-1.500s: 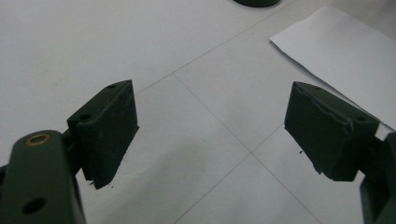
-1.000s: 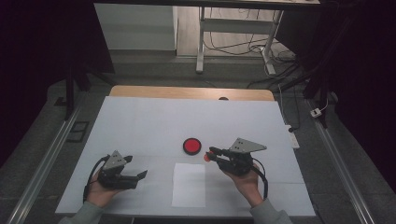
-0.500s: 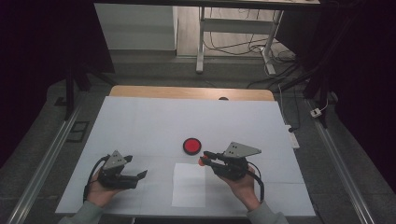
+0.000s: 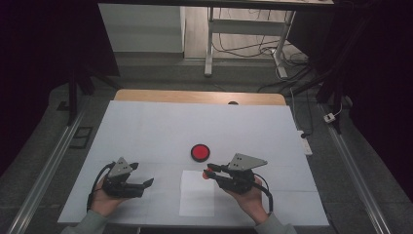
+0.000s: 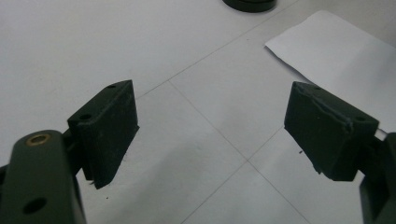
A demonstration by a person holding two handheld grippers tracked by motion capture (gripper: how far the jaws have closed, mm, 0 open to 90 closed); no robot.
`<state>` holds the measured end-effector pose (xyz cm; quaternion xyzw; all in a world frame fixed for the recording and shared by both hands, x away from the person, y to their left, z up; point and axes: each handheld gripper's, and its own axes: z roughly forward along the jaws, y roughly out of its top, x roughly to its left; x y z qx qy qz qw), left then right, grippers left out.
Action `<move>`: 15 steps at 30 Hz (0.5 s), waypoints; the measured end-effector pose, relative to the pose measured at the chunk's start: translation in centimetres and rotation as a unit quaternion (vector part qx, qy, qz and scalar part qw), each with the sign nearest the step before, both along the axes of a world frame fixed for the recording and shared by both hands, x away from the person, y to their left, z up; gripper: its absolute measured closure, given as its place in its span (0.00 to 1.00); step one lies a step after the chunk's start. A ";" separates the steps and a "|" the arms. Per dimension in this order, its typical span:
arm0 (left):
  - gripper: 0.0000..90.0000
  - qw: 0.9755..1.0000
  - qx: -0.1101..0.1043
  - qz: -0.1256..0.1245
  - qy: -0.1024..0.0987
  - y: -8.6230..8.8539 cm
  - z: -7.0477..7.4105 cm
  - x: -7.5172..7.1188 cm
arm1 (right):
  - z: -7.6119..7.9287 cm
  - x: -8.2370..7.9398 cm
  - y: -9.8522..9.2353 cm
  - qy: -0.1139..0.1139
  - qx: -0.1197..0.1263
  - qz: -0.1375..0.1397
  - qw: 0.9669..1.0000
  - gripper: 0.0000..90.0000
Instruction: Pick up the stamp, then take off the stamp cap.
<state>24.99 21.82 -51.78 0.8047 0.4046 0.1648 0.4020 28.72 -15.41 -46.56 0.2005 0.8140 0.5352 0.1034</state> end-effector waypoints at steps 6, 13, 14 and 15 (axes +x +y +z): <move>0.20 1.000 0.001 -0.001 -0.001 -0.1 0.0 0.0 | 0.1 0.0 -0.1 -0.003 0.000 -0.001 1.000 0.80; 0.20 1.000 0.001 -0.004 -0.003 -0.3 0.1 0.0 | 0.1 -0.1 -0.2 -0.003 0.004 -0.003 1.000 0.80; 0.20 1.000 0.000 -0.004 -0.003 -0.3 0.1 0.0 | 0.1 -0.1 -0.2 -0.003 0.004 -0.003 1.000 0.80; 0.20 1.000 0.001 -0.004 -0.004 -0.3 0.2 0.0 | 0.1 -0.1 -0.2 -0.003 0.004 -0.003 1.000 0.80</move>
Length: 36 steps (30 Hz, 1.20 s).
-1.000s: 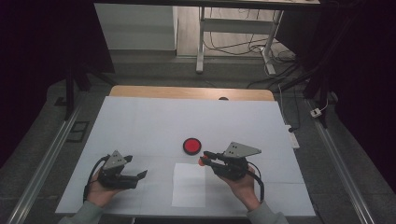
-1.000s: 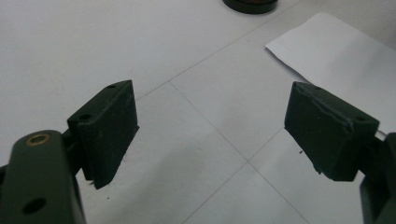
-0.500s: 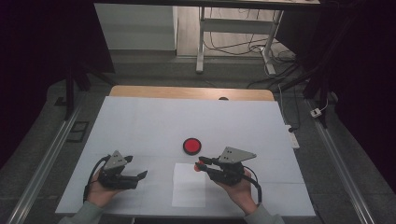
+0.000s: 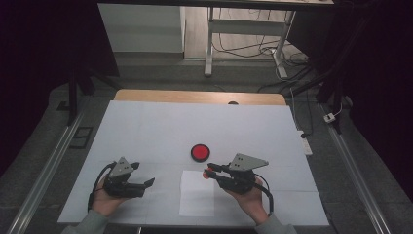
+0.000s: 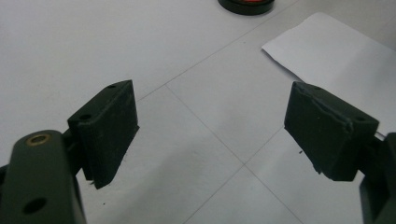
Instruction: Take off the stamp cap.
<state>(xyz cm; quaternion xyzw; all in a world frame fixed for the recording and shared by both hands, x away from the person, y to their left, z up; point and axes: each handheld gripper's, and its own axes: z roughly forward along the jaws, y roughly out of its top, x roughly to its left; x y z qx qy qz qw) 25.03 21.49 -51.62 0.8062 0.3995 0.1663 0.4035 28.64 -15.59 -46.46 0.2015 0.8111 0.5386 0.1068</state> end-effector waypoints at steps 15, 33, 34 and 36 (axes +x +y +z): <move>0.20 0.999 -0.008 -0.034 -0.013 -2.3 1.2 0.3 | -0.1 0.1 0.0 0.000 0.002 -0.002 1.000 0.80; 0.20 0.997 -0.014 -0.080 -0.015 -5.6 2.1 1.3 | -0.4 0.1 0.3 0.001 -0.002 0.000 1.000 0.80; 0.21 0.997 -0.015 -0.079 -0.016 -5.7 2.1 1.4 | -0.3 0.1 0.3 0.001 -0.002 0.001 1.000 0.80; 0.21 0.997 -0.016 -0.080 -0.015 -5.8 2.2 1.5 | -0.3 0.1 0.3 0.000 -0.002 0.000 1.000 0.80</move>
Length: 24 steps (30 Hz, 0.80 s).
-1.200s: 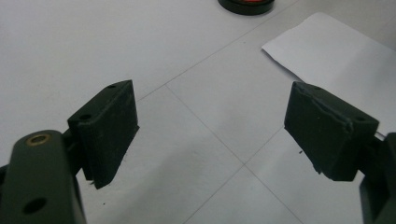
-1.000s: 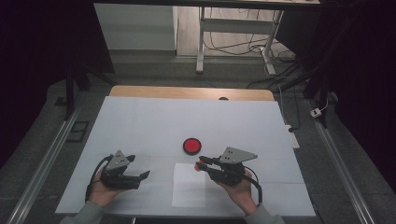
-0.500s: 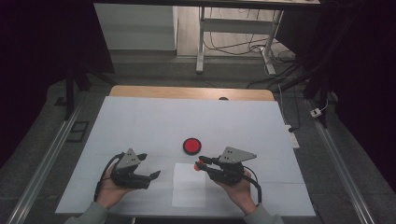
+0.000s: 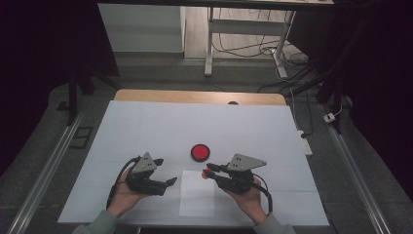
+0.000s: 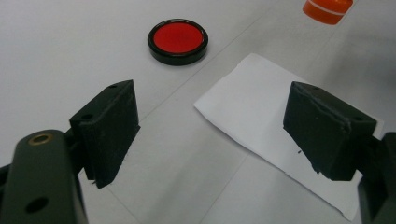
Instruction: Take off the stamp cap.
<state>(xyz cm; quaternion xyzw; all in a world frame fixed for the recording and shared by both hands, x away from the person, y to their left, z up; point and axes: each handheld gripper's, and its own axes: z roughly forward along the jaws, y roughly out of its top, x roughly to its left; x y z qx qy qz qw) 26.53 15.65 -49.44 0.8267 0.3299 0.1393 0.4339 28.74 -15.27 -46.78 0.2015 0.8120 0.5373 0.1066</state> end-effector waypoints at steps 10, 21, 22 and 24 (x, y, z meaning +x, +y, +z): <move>0.21 1.000 0.000 -0.015 -0.002 -1.1 0.4 0.5 | 0.1 0.0 0.0 -0.001 0.002 -0.001 1.000 0.80; 0.22 0.999 0.002 -0.032 -0.006 -2.8 1.1 1.3 | 0.3 0.2 -0.3 -0.003 0.006 -0.007 1.000 0.80; 0.22 0.999 0.001 -0.034 -0.005 -2.9 1.1 1.4 | 0.3 0.2 -0.3 -0.004 0.006 -0.008 1.000 0.80; 0.22 0.999 0.002 -0.035 -0.005 -3.1 1.2 1.5 | 0.3 0.3 -0.4 -0.006 0.006 -0.008 1.000 0.80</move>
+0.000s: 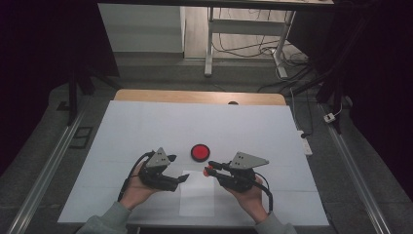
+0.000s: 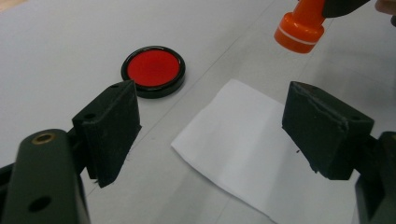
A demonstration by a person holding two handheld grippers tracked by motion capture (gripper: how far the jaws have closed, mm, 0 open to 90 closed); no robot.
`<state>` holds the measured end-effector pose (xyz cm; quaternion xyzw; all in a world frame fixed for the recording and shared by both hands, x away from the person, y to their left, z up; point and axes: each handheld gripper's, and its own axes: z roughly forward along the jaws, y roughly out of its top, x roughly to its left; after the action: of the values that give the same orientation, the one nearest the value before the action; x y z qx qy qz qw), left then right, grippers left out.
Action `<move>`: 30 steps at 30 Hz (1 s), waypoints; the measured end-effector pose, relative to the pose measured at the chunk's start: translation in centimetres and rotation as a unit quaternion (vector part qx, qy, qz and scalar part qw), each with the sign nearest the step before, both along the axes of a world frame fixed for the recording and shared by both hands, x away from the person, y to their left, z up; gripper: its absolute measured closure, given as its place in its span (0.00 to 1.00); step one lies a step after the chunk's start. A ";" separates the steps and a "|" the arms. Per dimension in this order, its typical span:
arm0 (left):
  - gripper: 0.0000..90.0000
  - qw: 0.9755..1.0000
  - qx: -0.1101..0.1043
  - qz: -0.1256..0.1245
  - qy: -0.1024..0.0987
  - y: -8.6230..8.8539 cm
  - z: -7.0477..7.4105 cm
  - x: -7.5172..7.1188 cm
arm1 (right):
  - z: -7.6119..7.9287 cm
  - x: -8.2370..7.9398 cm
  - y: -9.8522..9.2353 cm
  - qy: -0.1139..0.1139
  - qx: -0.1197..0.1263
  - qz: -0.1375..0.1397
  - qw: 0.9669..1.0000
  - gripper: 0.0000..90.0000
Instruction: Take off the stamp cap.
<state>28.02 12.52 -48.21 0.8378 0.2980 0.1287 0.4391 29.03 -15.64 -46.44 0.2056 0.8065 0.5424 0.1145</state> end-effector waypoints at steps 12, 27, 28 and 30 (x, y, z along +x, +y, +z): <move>0.22 1.000 -0.005 -0.027 0.001 -2.0 0.4 0.3 | 0.1 0.1 0.0 0.001 0.002 -0.002 1.000 0.80; 0.22 0.999 0.004 -0.050 0.008 -3.6 -0.4 -0.1 | 0.0 0.3 0.2 0.000 0.004 0.000 1.000 0.80; 0.22 0.999 0.006 -0.052 0.007 -3.7 -0.4 -0.1 | 0.0 0.2 0.3 0.001 0.003 0.002 1.000 0.80; 0.22 0.999 0.007 -0.053 0.005 -3.9 -0.4 -0.2 | 0.0 0.2 0.4 0.000 0.001 0.003 1.000 0.80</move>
<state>27.85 8.64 -48.66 0.8561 0.2544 0.1026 0.4381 29.25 -15.20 -46.48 0.2033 0.8068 0.5432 0.1123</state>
